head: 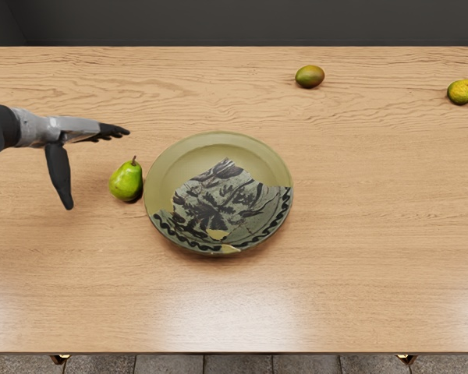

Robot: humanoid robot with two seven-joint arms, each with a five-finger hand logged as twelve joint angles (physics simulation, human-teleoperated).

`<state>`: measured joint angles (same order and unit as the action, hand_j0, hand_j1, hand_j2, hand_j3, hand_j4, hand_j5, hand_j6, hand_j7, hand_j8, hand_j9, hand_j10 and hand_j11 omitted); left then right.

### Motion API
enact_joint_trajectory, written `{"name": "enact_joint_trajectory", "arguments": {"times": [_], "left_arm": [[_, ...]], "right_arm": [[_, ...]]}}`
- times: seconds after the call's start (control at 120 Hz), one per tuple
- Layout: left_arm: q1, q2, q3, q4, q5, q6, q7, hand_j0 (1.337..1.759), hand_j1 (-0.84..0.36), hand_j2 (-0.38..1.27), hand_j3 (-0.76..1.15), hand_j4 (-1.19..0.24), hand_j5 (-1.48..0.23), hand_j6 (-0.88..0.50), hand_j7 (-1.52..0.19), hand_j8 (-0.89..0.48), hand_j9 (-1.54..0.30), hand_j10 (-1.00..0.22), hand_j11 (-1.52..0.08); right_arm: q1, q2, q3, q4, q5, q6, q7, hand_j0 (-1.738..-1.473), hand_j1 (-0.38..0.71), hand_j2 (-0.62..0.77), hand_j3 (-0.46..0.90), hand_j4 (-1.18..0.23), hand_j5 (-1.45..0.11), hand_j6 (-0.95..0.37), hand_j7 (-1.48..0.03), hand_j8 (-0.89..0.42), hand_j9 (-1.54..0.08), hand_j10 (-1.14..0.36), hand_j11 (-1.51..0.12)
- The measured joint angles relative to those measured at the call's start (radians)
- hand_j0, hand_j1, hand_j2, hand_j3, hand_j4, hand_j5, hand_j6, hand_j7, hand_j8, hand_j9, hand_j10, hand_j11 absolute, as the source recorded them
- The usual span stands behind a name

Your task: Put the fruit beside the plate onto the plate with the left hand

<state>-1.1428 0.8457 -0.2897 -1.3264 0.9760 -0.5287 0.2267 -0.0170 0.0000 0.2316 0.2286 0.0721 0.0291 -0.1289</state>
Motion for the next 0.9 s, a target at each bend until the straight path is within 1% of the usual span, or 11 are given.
{"name": "enact_joint_trajectory", "arguments": {"times": [0.083, 0.2, 0.275, 0.367, 0.45, 0.575, 0.742, 0.9], "left_arm": [[0.016, 0.007, 0.000, -0.006, 0.021, 0.027, -0.040, 1.658, 0.35, 0.00, 0.00, 0.00, 0.00, -0.01, 0.00, -0.01, 0.00, 0.00, 0.00], [0.061, 0.010, 0.001, -0.015, 0.053, 0.087, -0.108, 1.658, 0.35, 0.00, 0.00, 0.00, 0.00, -0.01, 0.00, -0.01, 0.00, 0.00, 0.00], [0.086, 0.006, 0.000, -0.017, 0.061, 0.131, -0.137, 1.658, 0.35, 0.00, 0.00, -0.01, 0.00, -0.01, 0.00, -0.01, 0.00, 0.00, 0.00], [0.088, 0.005, -0.001, -0.017, 0.061, 0.165, -0.164, 1.658, 0.35, 0.00, 0.00, -0.01, 0.00, -0.01, 0.00, -0.01, 0.00, 0.00, 0.00], [0.092, 0.008, -0.001, -0.015, 0.054, 0.179, -0.176, 1.658, 0.35, 0.00, 0.00, -0.01, 0.00, -0.01, 0.00, -0.01, 0.00, -0.01, 0.00], [0.099, 0.013, 0.002, -0.004, -0.008, 0.185, -0.182, 1.658, 0.33, 0.01, 0.00, -0.02, -0.02, -0.02, -0.02, -0.02, -0.02, -0.02, -0.02], [0.123, 0.015, 0.003, 0.004, -0.038, 0.182, -0.183, 1.658, 0.23, 0.02, 0.00, -0.11, -0.13, -0.11, -0.13, -0.11, -0.13, -0.11, -0.13], [0.124, -0.004, -0.001, 0.025, -0.056, 0.186, -0.184, 1.658, 0.15, 0.04, 0.00, -0.17, -0.22, -0.18, -0.22, -0.18, -0.22, -0.17, -0.22]], "right_arm": [[0.000, 0.000, 0.000, 0.000, 0.000, 0.000, 0.000, -1.658, -0.32, -0.01, 0.00, -0.03, -0.03, -0.03, -0.03, -0.03, -0.03, -0.03, -0.03], [0.000, 0.000, 0.000, 0.000, 0.000, 0.000, 0.000, -1.658, -0.32, -0.01, 0.00, -0.03, -0.03, -0.03, -0.03, -0.03, -0.03, -0.03, -0.03], [0.000, 0.000, 0.000, 0.000, 0.000, 0.000, 0.000, -1.658, -0.32, -0.01, 0.00, -0.03, -0.03, -0.03, -0.03, -0.03, -0.03, -0.03, -0.03], [0.000, 0.000, 0.000, 0.001, 0.000, 0.000, 0.000, -1.658, -0.32, -0.01, 0.00, -0.03, -0.03, -0.03, -0.03, -0.03, -0.03, -0.03, -0.03], [0.000, 0.000, 0.000, 0.001, 0.000, 0.000, 0.000, -1.658, -0.32, -0.01, 0.00, -0.03, -0.03, -0.03, -0.03, -0.03, -0.03, -0.03, -0.03], [0.000, 0.000, 0.000, 0.002, 0.000, 0.000, 0.000, -1.658, -0.32, -0.01, 0.00, -0.03, -0.03, -0.03, -0.03, -0.03, -0.03, -0.03, -0.03], [0.000, 0.000, 0.000, 0.004, 0.000, 0.000, 0.000, -1.658, -0.32, -0.01, 0.00, -0.03, -0.03, -0.03, -0.03, -0.03, -0.03, -0.03, -0.03], [0.000, 0.000, 0.000, 0.005, 0.000, 0.000, 0.000, -1.658, -0.32, -0.01, 0.00, -0.03, -0.03, -0.03, -0.03, -0.03, -0.03, -0.03, -0.03]]}}
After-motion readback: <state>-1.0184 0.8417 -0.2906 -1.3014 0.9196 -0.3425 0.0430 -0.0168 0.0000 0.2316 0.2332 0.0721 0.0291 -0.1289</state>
